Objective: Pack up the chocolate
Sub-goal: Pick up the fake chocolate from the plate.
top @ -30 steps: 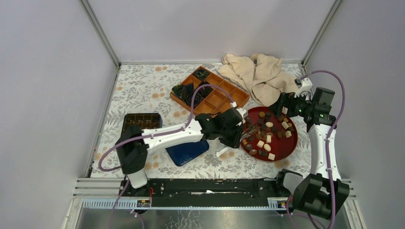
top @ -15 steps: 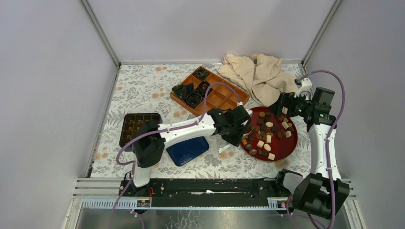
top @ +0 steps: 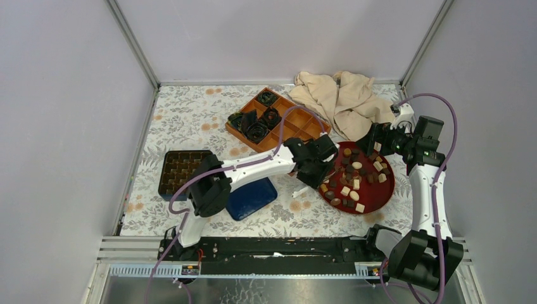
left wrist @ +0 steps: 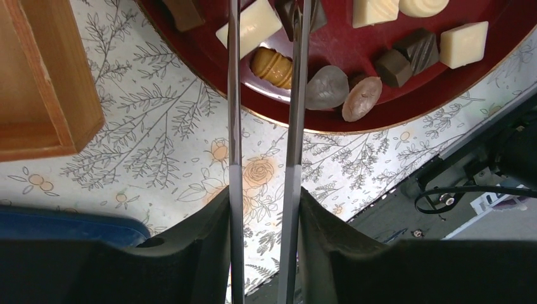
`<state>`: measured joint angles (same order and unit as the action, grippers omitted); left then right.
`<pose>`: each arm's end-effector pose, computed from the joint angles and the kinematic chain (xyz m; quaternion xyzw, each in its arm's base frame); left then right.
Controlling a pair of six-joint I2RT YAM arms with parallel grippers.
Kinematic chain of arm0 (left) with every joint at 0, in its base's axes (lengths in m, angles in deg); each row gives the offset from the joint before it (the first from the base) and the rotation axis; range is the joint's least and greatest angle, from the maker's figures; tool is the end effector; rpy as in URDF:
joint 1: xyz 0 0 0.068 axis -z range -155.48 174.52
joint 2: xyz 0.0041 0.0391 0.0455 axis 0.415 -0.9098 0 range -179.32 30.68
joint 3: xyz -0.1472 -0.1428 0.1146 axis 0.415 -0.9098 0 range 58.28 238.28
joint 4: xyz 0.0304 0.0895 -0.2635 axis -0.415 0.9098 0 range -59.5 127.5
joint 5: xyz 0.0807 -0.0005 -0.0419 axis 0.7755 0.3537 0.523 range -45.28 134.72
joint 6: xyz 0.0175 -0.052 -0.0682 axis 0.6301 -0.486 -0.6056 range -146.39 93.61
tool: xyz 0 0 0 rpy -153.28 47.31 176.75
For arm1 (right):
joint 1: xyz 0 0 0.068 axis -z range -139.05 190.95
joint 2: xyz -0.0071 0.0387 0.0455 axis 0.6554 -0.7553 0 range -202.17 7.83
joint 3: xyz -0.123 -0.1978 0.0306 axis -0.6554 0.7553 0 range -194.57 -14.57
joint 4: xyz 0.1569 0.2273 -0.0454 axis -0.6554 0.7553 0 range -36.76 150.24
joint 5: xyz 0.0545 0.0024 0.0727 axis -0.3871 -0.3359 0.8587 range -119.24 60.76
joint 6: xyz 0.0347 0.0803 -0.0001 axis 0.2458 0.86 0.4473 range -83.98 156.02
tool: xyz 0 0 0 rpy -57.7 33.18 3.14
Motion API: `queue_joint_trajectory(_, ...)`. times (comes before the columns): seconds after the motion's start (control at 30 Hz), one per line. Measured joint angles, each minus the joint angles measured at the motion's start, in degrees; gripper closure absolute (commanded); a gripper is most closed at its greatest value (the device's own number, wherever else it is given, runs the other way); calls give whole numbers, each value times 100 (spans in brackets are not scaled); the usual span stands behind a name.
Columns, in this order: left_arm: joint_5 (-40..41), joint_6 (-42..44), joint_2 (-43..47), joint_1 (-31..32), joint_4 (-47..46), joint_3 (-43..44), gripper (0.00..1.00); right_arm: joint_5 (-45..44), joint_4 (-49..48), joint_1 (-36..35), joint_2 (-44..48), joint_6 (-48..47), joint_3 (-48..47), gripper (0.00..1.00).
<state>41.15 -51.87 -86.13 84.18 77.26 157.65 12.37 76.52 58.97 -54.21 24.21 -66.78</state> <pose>0.2269 -0.3974 0.1556 0.2930 0.9292 -0.1733 0.1437 0.2975 -0.0426 0.2538 -0.1244 0.8299 0.1872 0.5106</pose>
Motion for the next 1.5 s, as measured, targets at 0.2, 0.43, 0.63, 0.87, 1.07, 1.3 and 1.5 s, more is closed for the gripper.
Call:
queue_joint_trajectory(0.2,-24,190,-251,-96,168,348,54,7,0,0,0,0,0,0)
queue_joint_trajectory(0.43,-177,382,-422,-157,258,588,56,9,0,0,0,0,0,0)
queue_joint_trajectory(0.63,-302,468,-494,-197,295,693,82,9,0,0,0,0,0,0)
queue_joint_trajectory(0.87,-391,457,-518,-197,304,695,100,9,0,0,0,0,0,0)
queue_joint_trajectory(1.07,-411,343,-160,-199,131,229,100,11,2,0,0,0,0,0)
queue_joint_trajectory(1.3,-479,15,1163,-247,-295,-994,100,50,2,0,0,0,0,0)
queue_joint_trajectory(1.5,-470,-391,2540,-369,-710,-2275,100,138,2,0,0,0,0,0)
